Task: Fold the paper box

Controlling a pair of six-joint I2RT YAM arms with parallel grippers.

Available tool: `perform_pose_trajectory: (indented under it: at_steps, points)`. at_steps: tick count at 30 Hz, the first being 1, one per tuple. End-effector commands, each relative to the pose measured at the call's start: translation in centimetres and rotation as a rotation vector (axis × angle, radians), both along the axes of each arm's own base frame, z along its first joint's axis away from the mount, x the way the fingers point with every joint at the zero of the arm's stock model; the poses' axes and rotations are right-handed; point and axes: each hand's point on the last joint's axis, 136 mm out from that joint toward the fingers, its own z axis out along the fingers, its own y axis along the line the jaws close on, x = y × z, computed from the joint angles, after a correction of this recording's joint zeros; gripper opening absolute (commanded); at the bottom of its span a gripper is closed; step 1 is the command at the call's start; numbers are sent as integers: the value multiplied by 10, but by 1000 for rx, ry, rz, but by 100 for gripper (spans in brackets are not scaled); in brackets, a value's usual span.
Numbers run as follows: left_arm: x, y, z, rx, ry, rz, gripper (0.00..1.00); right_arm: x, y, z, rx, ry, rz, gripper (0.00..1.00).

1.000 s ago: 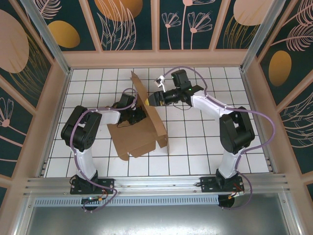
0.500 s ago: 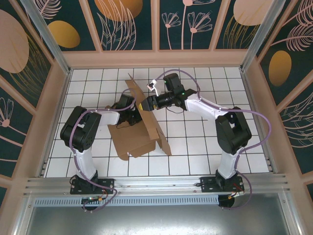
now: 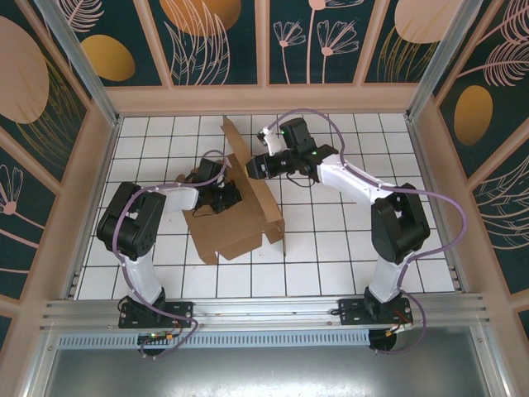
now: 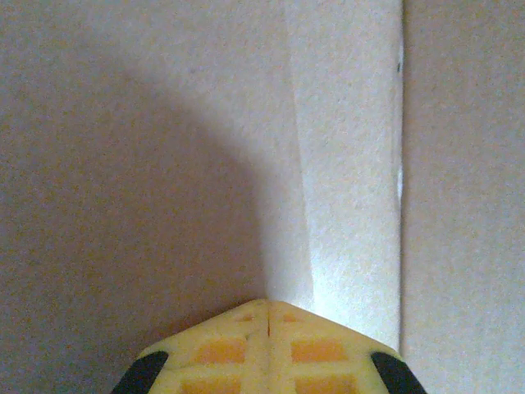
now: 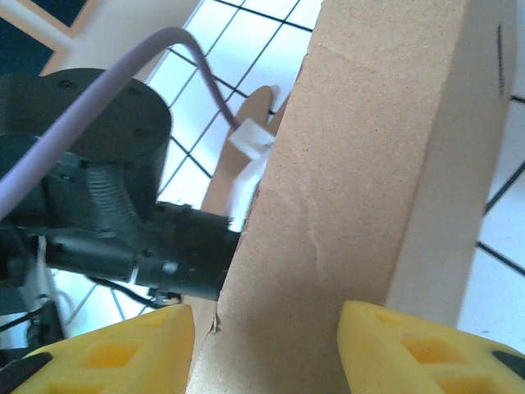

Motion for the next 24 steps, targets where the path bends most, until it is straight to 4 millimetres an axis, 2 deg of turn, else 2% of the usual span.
perform_pose_trajectory:
  at_steps: [1,4,6,10,11,14,17,20,22,24]
  points:
    - [3,10,9,23,-12,8,0,-5,-28,-71,-239,101,-79,49]
    - [7,17,11,-10,2,37,0,-8,-25,-72,-273,71,-76,46]
    - [10,25,19,-26,-10,68,0,-10,-26,-75,-303,56,-76,45]
    - [20,43,44,-48,-63,123,0,-16,-23,-79,-344,32,-66,44]
    - [24,47,62,-69,-105,137,1,-16,-23,-79,-354,22,-68,43]
    - [27,57,90,-112,-165,171,12,-17,-22,-79,-357,17,-71,42]
    - [30,54,128,-210,-266,168,36,-17,-20,-78,-351,15,-68,41]
    - [32,48,162,-295,-359,145,52,-19,-17,-78,-343,14,-55,41]
    - [34,40,176,-341,-399,109,58,-22,-15,-79,-332,21,-36,41]
    - [38,29,181,-385,-410,48,58,-25,-12,-77,-318,19,-19,41]
